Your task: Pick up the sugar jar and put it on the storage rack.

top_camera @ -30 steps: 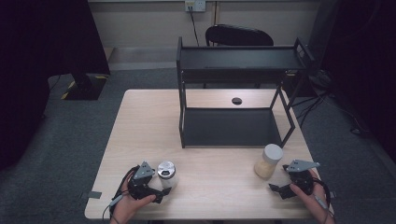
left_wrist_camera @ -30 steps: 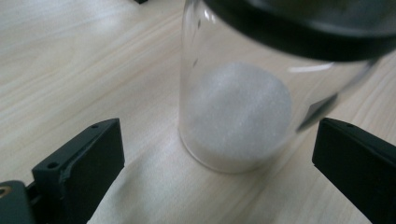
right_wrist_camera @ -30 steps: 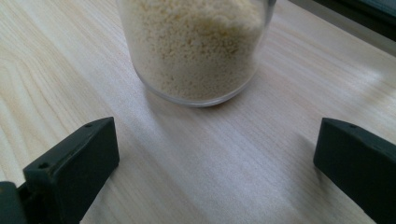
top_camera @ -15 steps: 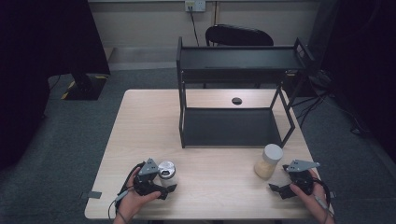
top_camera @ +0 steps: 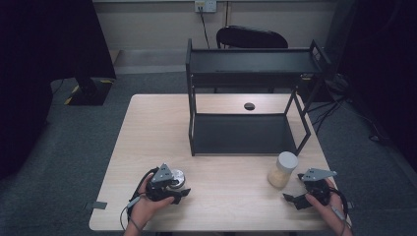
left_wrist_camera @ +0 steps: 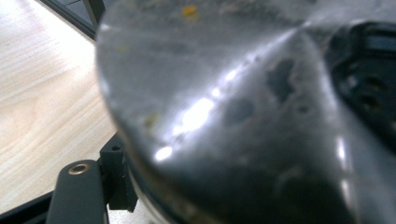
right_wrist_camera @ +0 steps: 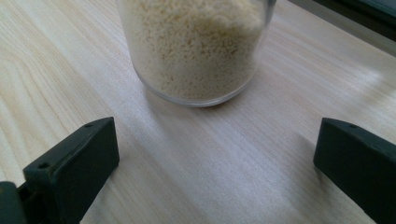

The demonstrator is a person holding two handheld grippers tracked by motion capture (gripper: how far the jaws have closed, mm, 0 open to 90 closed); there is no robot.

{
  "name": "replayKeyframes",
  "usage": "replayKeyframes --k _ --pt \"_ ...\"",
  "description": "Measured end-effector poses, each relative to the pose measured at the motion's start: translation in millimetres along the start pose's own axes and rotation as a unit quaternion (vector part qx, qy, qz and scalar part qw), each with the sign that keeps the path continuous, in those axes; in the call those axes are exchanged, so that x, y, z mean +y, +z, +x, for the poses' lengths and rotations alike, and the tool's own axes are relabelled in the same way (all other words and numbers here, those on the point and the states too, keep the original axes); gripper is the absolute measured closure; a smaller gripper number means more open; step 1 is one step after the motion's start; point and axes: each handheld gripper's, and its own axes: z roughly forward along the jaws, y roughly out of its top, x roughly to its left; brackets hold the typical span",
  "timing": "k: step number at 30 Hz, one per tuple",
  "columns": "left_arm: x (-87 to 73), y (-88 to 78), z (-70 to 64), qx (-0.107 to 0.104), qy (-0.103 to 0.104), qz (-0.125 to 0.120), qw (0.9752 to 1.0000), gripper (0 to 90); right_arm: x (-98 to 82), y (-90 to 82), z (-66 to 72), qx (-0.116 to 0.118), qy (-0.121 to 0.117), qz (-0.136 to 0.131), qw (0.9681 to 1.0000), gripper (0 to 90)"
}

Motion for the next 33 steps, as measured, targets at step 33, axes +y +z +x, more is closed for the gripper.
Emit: replayKeyframes --k 33 --pt "68.0 19.0 9.8 -0.041 0.011 0.012 0.999 29.5 0.0 0.0 0.0 0.0 0.0 0.0 1.0 0.0"
